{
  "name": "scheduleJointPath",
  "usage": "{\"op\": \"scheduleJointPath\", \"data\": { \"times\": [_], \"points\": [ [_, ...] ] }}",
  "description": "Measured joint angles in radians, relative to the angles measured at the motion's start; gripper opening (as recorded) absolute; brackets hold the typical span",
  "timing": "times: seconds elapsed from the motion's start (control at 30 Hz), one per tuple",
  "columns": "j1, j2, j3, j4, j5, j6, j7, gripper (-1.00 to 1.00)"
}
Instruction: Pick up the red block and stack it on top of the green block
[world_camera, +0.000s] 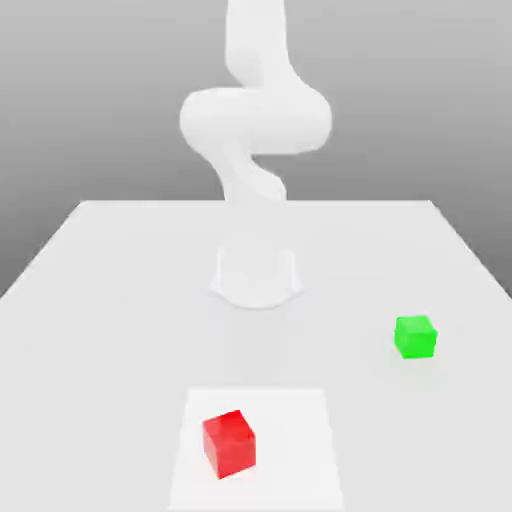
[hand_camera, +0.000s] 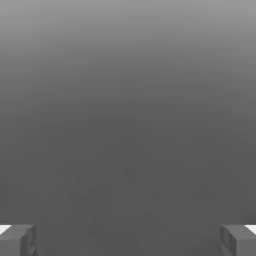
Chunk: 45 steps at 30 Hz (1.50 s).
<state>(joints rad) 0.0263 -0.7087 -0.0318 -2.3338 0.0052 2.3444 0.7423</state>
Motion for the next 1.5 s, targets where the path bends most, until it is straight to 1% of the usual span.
{"op": "scheduleJointPath", "data": {
  "times": [0.3, 0.5, 0.73, 0.9, 0.93, 1.17, 1.33, 1.4, 1.5],
  "points": [
    [0.072, 0.333, -0.096, -0.123, 0.037, 0.161, -0.225, 0.00],
    [0.092, 0.551, -0.130, -0.203, 0.064, 0.266, -0.374, 0.00],
    [0.078, 0.801, -0.139, -0.291, 0.052, 0.393, -0.511, 0.00],
    [0.040, 0.981, -0.087, -0.276, 0.116, 0.536, -0.573, 0.00],
    [0.031, 1.011, -0.076, -0.272, 0.127, 0.560, -0.581, -1.00],
    [0.025, 1.014, -0.071, -0.271, 0.123, 0.562, -0.579, -1.00],
    [0.053, 0.858, -0.113, -0.296, 0.054, 0.431, -0.528, -1.00],
    [0.090, 0.799, -0.073, -0.323, 0.056, 0.400, -0.573, -1.00],
    [0.244, 0.722, 0.008, -0.380, 0.091, 0.378, -0.707, -1.00]
  ]
}}
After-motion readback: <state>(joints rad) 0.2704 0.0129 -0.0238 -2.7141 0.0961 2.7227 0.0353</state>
